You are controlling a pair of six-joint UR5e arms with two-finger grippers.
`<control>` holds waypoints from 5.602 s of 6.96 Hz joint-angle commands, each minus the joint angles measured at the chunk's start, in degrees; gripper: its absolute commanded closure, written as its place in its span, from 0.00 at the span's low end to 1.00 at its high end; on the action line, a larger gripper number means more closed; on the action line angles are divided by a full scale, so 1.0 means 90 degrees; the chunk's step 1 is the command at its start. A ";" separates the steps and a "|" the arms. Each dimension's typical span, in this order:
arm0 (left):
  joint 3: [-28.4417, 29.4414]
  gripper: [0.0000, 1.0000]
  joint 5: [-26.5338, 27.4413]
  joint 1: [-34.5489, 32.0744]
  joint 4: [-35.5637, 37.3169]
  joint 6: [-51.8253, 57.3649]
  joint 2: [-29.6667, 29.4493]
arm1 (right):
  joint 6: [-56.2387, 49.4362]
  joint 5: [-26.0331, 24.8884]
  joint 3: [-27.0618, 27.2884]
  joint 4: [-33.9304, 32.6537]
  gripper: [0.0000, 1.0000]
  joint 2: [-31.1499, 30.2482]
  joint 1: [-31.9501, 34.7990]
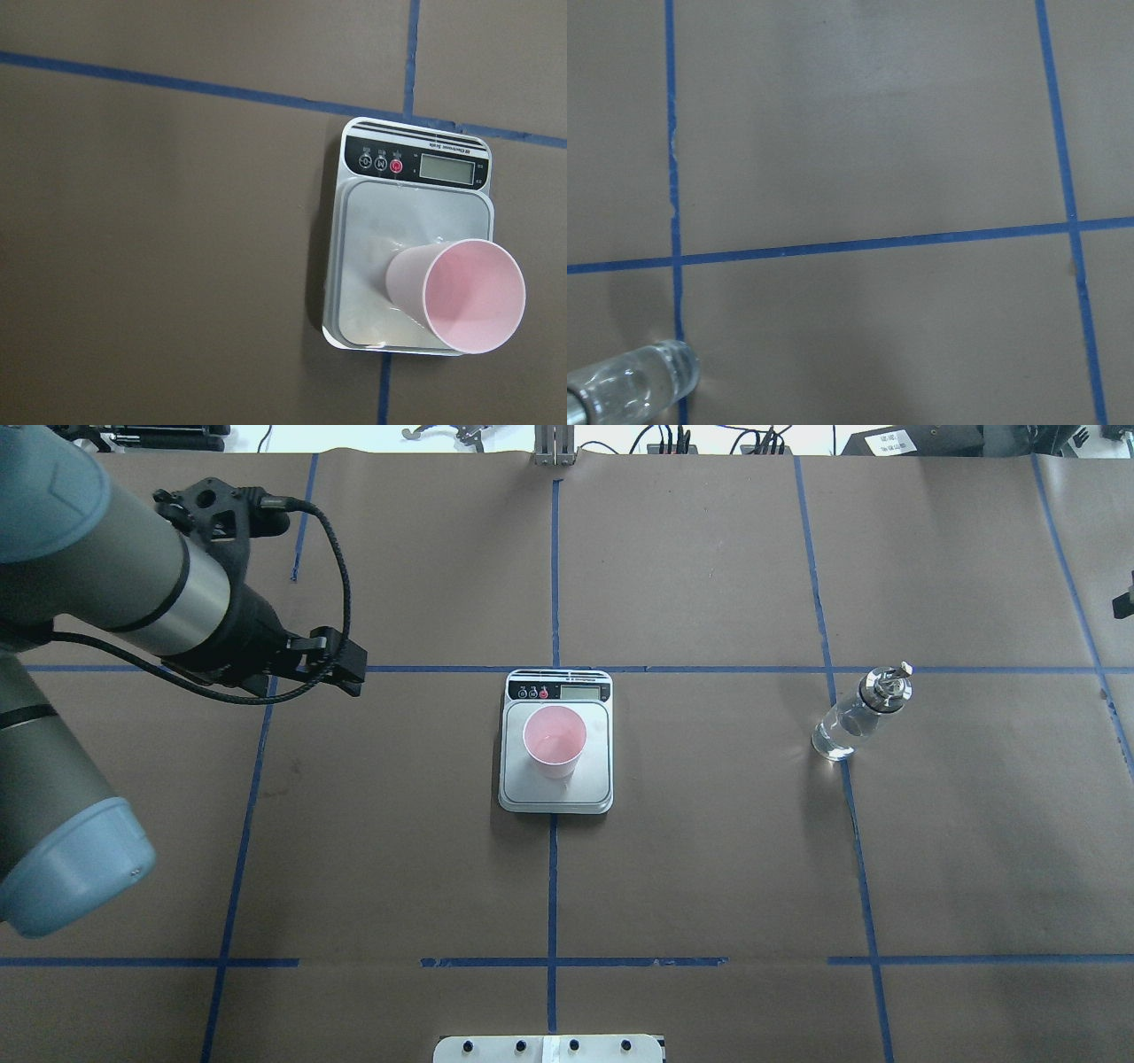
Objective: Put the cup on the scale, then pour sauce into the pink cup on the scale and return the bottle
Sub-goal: 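Retract the left arm while the right gripper approaches the glass bottle, then close the right gripper around the glass sauce bottle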
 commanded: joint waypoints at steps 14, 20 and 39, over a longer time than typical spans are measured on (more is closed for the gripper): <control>-0.0235 0.00 -0.0003 -0.0498 -0.0043 0.0636 0.0565 | 0.5915 -0.7846 0.3366 -0.0326 0.00 -0.1115 -0.6605; -0.0011 0.00 -0.0012 -0.0459 -0.0053 0.0587 0.0566 | 0.7315 -1.1568 0.1535 0.2438 0.02 -0.2344 -0.8150; 0.0087 0.00 -0.0042 -0.0459 -0.0044 0.0519 0.0547 | 0.7168 -1.1944 -0.1312 0.2897 0.01 -0.0354 -0.7312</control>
